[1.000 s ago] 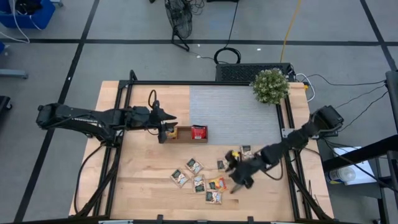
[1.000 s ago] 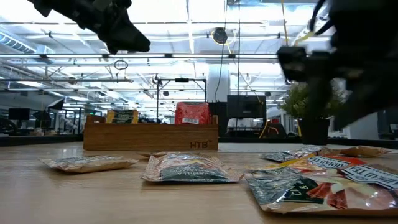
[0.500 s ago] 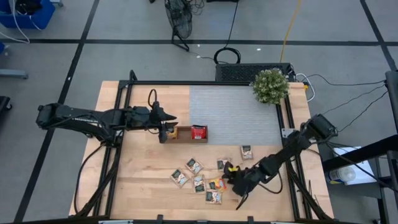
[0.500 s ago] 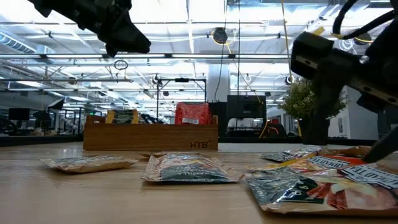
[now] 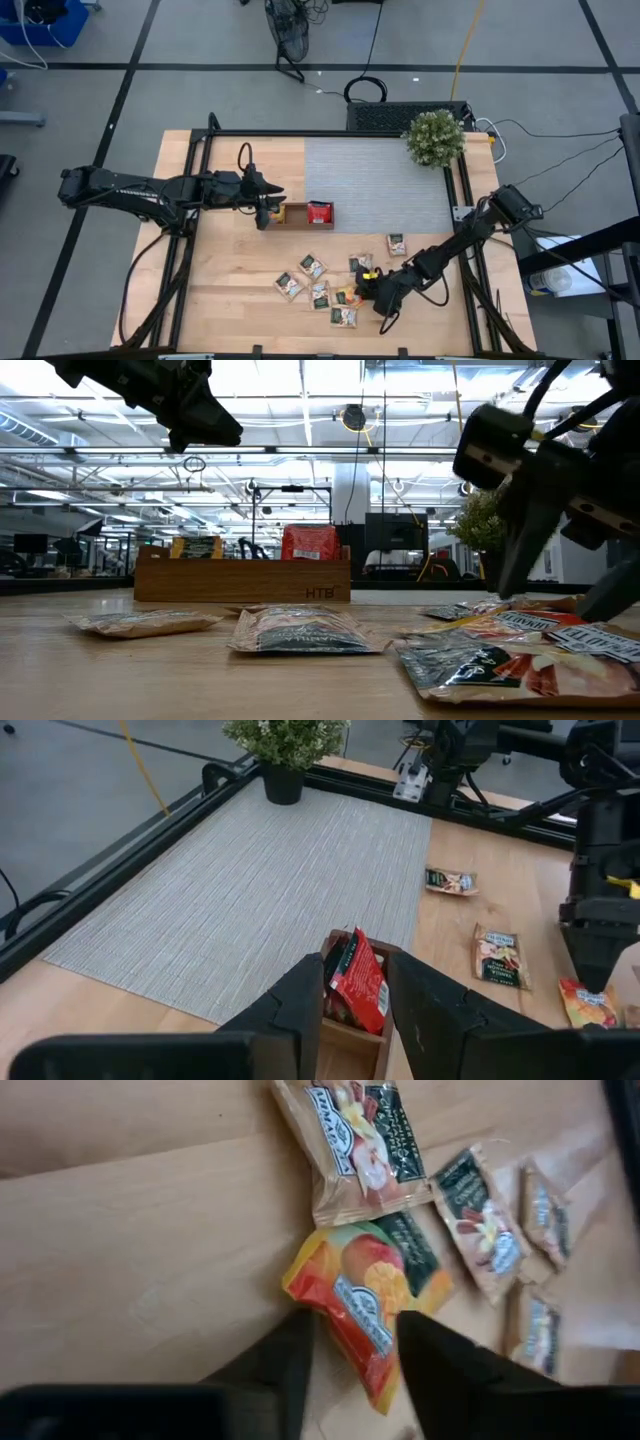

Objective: Pick & Place Tea
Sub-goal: Put the yellow tea bag into the left section of the wooden organizer

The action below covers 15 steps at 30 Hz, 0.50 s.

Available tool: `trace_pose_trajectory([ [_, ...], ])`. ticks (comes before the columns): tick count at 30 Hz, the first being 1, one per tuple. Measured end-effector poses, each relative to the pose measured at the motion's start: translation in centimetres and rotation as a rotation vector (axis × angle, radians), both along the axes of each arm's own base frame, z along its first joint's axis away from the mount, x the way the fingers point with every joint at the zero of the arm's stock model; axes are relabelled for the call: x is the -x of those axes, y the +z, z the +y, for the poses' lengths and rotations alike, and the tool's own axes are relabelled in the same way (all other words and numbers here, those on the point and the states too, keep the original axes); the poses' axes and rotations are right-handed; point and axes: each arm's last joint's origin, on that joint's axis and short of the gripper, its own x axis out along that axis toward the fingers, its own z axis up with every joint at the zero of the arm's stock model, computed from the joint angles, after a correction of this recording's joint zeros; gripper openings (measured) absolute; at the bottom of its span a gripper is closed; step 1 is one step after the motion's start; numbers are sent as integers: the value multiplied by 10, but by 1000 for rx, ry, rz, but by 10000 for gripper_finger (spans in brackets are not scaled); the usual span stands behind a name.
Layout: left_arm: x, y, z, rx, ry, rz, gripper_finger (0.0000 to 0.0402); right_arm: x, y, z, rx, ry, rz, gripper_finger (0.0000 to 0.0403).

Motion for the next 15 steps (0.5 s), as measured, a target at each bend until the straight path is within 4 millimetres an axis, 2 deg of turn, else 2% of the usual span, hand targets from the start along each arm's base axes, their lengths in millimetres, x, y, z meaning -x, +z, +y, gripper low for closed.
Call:
trace_pose_trajectory([
  [5, 0, 0, 0, -1, 0, 0, 120, -6, 0, -7, -85, 4, 23, 18],
  [10, 0, 0, 0, 0, 0, 0, 120, -12, 2, -14, -70, -89, -22, 5],
  [15, 0, 0, 0, 83, 39, -24, 120, -13, 15, -19, 188, -281, -240, 2],
])
